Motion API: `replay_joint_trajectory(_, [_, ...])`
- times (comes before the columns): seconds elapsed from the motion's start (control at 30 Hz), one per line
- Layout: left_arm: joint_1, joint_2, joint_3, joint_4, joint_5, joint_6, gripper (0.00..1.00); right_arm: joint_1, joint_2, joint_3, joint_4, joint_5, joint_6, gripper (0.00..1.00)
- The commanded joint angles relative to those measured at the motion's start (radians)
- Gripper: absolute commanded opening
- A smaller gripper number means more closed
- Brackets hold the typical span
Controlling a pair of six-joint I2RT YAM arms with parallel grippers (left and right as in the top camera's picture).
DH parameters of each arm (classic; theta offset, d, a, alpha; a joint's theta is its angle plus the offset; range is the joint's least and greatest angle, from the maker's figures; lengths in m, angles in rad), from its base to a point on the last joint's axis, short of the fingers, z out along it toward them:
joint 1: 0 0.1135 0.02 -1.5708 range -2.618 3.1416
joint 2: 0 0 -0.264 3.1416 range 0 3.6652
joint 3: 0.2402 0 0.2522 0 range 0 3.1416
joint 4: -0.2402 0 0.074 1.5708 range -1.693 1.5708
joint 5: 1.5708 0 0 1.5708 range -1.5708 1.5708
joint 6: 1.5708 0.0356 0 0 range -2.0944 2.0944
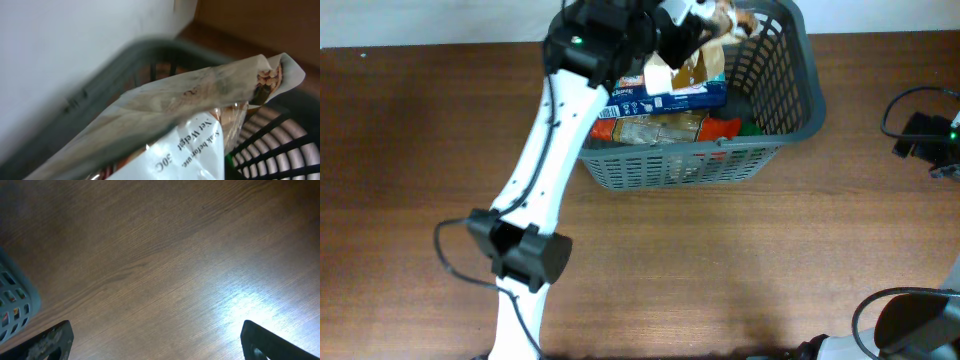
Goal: Pack container
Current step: 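Lift the foil bag with the left gripper and carry it into the basket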
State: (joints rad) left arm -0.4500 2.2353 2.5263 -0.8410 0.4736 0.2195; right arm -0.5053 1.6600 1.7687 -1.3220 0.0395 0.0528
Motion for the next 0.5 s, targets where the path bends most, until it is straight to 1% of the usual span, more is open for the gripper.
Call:
replay_joint_trajectory(0.0, [-0.002, 0.026, 0.008, -0.022, -0.003, 0.009, 0.19, -0.006, 0.002, -0.005, 0.003, -0.002, 0.008, 0.99])
replay_joint_trajectory(0.2, [0.000, 0.041, 0.008, -0.111, -0.004, 0.010, 0.21, -0.006, 0.002, -0.005, 0.003, -0.002, 0.008, 0.99])
replay_joint_trajectory(0.3, [0.001, 0.041, 0.008, -0.143, -0.012, 0.010, 0.27, -0.006, 0.002, -0.005, 0.003, -0.002, 0.008, 0.99])
replay_joint_trajectory(0.43, [0.001, 0.041, 0.008, -0.199, -0.069, 0.010, 0.29, -0.006, 0.002, -0.005, 0.003, -0.002, 0.008, 0.99])
replay_joint_trajectory(0.47, [0.001, 0.041, 0.008, -0.217, -0.092, 0.010, 0.34, -0.006, 0.002, -0.005, 0.003, -0.002, 0.008, 0.99])
